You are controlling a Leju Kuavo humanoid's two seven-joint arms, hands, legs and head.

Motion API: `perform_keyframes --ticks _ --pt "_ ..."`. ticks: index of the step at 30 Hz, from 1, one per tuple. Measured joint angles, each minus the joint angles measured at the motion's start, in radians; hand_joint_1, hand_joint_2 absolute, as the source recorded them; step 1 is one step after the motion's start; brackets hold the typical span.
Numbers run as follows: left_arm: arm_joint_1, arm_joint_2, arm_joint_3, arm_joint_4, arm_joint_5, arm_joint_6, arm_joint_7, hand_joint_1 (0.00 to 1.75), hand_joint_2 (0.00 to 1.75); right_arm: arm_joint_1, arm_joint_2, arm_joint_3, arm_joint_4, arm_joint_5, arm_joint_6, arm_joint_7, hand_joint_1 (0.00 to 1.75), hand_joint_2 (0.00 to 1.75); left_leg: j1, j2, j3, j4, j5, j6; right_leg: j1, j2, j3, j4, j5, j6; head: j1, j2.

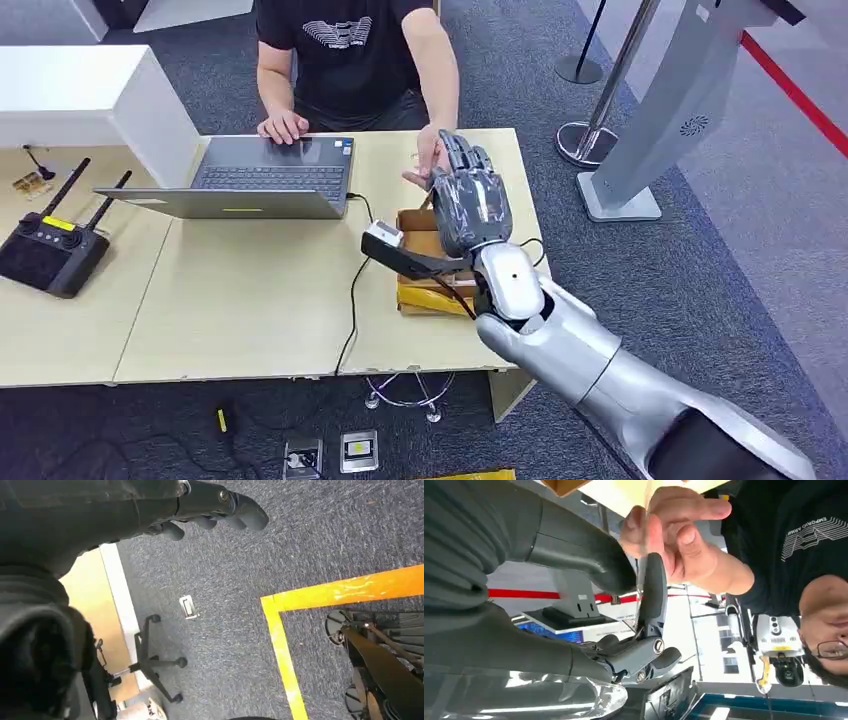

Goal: Pass the card to the sensor for recognition and then transmit it.

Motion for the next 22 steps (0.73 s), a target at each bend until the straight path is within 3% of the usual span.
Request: perform_keyframes --ticks 5,14,19,22 --pt "0.004 0.008 -0.001 0.0 -0.002 0.0 0.0 0.0 0.0 0.018 -0.002 -0.017 0.0 0.006 -0.042 0.007 0.0 0.0 0.0 0.0 0.0 0.0 0.0 0.0 0.0 0.0 0.0 0.0 0.0 0.0 0.0 0.0" --pt "0.019 0.007 -0.017 0.0 -0.008 0.0 0.011 0.0 0.0 0.035 -0.016 -0.047 0.0 0.015 0.002 0.034 0.0 0.0 0.0 0.0 0.0 0.0 0.0 0.0 0.0 0.0 0.0 0.0 0.0 0.0 0.0 0.0" --pt "0.022 0.001 -0.018 0.0 -0.003 0.0 0.011 0.0 0.0 0.065 -0.057 -0.08 -0.019 0.003 0.044 0.077 0.0 0.0 0.0 0.0 0.0 0.0 0.0 0.0 0.0 0.0 0.0 -0.001 0.0 0.0 0.0 0.0" --pt "0.025 -0.004 -0.019 0.0 -0.002 0.0 0.012 0.0 0.0 0.092 -0.095 -0.123 -0.028 -0.107 0.047 0.102 0.0 0.0 0.0 0.001 0.0 0.0 0.0 0.0 0.0 0.001 -0.001 -0.002 0.0 0.0 0.0 0.0"
